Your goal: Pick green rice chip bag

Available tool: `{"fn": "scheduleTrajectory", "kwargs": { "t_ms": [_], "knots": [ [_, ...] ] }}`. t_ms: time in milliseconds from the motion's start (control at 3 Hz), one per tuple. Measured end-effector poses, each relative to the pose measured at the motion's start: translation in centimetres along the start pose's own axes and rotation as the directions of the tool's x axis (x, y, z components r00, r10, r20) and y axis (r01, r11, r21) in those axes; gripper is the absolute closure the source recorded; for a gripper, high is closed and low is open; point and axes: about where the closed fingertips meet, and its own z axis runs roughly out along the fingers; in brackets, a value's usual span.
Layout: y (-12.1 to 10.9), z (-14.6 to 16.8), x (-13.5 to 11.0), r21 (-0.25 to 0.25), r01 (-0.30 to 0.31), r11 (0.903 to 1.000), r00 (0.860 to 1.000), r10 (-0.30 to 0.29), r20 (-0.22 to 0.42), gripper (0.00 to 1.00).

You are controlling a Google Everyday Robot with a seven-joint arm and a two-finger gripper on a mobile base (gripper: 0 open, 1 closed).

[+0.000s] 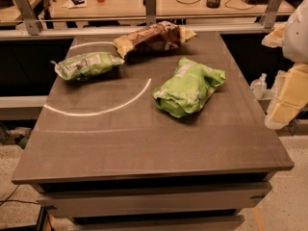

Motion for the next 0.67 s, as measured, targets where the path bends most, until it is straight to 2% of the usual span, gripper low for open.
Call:
{"fn": "scheduleTrajectory", "kwargs": {
  "t_ms": [333, 667],
  "knots": [
    [0.0, 0.0, 0.0, 0.0, 0.0, 1.0, 1.0, 0.0, 0.0, 0.0],
    [-0.19, -0.37, -0.91, 0.018, 0.071, 0.9973, 0.997, -0.072, 0.033, 0.0]
  ]
}}
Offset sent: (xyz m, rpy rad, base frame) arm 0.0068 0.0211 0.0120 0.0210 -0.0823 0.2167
